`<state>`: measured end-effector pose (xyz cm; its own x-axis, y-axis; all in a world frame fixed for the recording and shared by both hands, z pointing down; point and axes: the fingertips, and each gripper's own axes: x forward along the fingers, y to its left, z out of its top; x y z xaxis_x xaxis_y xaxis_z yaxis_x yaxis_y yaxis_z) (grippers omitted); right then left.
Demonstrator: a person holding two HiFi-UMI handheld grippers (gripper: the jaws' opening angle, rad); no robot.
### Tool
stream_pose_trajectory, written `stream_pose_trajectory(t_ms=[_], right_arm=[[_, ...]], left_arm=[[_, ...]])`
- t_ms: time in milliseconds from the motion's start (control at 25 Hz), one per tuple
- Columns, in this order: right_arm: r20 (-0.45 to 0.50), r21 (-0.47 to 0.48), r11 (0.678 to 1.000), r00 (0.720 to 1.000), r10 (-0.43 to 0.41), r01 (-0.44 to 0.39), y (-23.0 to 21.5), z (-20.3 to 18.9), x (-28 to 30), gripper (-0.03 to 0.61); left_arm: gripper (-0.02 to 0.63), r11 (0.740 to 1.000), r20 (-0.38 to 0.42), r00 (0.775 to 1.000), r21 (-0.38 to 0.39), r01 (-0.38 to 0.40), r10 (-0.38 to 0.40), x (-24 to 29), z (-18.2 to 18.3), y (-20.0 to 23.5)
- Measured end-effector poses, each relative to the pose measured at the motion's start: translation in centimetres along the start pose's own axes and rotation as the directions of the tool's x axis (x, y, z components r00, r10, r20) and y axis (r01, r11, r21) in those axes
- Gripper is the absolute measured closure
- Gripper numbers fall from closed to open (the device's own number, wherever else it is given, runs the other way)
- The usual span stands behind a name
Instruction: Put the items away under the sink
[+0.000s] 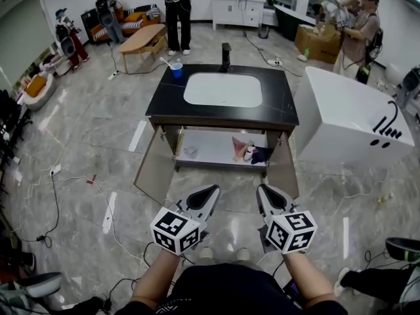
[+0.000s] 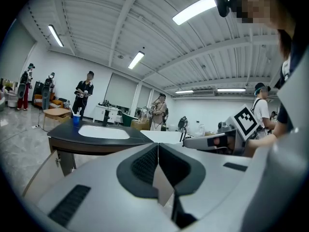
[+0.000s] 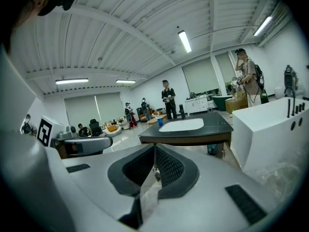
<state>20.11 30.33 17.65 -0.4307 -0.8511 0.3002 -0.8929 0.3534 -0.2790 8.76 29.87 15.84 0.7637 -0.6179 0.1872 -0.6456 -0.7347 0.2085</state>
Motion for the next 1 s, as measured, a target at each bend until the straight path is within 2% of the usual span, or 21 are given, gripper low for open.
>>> stream_pose_trajectory(t_ms=[280,480,800,1000], right_arm=[[-0.021,0.01,1.0,1.0,-0.009,0.01,1.6,-0.6,1.6,0.54],[-0.033,0.026,1.0,0.999,-0.014,0.015,3.3,-1.0,3.2,0.54],[-0.05,-0.003,1.0,0.999,-0.018,0.018,5.6,-1.0,6.4,0.54],[-0.041,-0.008,1.0,0.999,-0.018,0.017,6.6,-0.4,7.5,0.54]], left_arm=[[0.604,1.0,-0.023,1.0,-0.02,-0.003,0.003,-1.8,-0.8,2.2],[0.604,1.0,-0.046,0.999,-0.016,-0.004,0.003,-3.2,-1.2,4.3],[0.604,1.0,-0.071,0.997,0.01,0.018,-0.017,-5.1,-1.8,7.5],[0.604,1.0,-0.057,0.998,-0.026,0.004,-0.005,-5.8,-1.8,9.6]])
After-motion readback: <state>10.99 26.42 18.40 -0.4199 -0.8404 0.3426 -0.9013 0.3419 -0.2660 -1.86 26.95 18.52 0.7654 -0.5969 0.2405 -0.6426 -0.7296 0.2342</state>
